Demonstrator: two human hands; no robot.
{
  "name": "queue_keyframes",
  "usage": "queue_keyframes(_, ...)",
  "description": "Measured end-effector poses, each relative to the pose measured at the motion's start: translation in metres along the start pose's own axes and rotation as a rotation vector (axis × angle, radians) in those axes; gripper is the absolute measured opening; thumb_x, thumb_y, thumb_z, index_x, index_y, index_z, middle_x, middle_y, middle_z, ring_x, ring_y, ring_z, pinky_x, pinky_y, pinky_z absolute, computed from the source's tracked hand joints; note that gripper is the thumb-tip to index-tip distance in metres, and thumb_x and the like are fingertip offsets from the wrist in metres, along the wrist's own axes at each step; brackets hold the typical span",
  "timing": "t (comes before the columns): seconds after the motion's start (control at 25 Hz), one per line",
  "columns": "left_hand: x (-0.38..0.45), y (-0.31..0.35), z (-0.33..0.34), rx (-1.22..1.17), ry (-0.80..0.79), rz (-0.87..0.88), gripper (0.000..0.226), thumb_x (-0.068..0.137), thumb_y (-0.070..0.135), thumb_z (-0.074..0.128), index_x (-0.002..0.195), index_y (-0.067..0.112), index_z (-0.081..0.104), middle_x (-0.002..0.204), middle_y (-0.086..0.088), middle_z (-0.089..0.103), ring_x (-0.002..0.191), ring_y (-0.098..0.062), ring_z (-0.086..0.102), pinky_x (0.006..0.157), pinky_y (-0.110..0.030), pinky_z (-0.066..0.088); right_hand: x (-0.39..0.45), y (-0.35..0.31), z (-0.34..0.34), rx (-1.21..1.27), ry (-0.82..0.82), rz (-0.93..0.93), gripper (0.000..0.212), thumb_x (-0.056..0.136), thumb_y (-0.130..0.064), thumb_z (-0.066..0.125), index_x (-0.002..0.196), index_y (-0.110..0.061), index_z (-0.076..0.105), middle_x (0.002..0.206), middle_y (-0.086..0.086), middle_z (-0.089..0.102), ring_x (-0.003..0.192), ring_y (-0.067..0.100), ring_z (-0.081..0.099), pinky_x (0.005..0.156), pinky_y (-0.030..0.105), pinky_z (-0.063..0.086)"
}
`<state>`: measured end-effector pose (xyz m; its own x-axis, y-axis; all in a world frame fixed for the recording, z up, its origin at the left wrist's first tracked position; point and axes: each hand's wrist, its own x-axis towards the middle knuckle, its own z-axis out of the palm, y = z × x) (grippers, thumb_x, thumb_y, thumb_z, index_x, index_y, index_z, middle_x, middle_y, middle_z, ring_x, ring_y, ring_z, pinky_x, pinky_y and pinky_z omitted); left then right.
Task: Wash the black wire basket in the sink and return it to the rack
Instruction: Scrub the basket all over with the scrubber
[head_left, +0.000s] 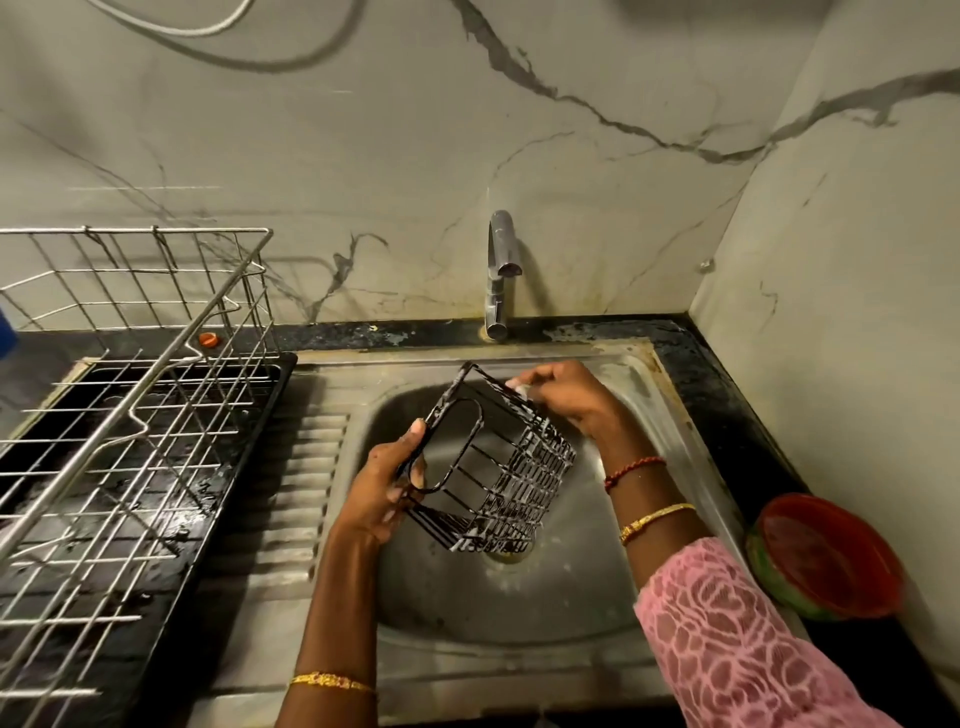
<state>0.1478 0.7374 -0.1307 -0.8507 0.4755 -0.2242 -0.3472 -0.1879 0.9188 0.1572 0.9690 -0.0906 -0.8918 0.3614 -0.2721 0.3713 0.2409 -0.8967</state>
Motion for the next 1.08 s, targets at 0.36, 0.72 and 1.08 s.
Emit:
queue_keyframes(0.36,-0.001,0.017,0.036,0.341,-0.009,-0.027,0.082,0.077,0.079,0.022,0.049,0.011,0.058,0.045,-0.002,0.036,0.039,-0.008,0.026,0.044,-0.020,0.023,-0.058,-0.044,0.025,-0.156,0.021,-0.410,0.023,0.085,-0.002,0.060,0.107,-0.009,0.065,0.110,0.000,0.065,0.094,0.006,0.059,0.083,0.019,0.051)
queue_keyframes(0.72,-0.003,0.015,0.048,0.168,0.040,-0.138,0.082,0.081,0.081,0.013,0.054,0.010,0.046,0.042,0.003,0.033,0.037,-0.007,0.025,0.036,-0.017,0.022,-0.103,0.011,0.076,-0.380,0.290,-0.626,0.033,0.086,0.007,0.046,0.106,-0.007,0.068,0.110,0.005,0.063,0.107,0.016,0.051,0.094,0.022,0.041)
queue_keyframes(1.08,-0.009,0.021,0.056,0.226,-0.035,-0.054,0.088,0.084,0.077,0.007,0.056,0.008,0.053,0.042,0.003,0.038,0.038,-0.008,0.027,0.039,-0.017,0.024,-0.077,0.008,0.032,-0.385,0.479,-0.497,0.033,0.083,0.016,0.049,0.103,-0.003,0.067,0.110,0.009,0.064,0.101,0.011,0.055,0.082,0.005,0.043)
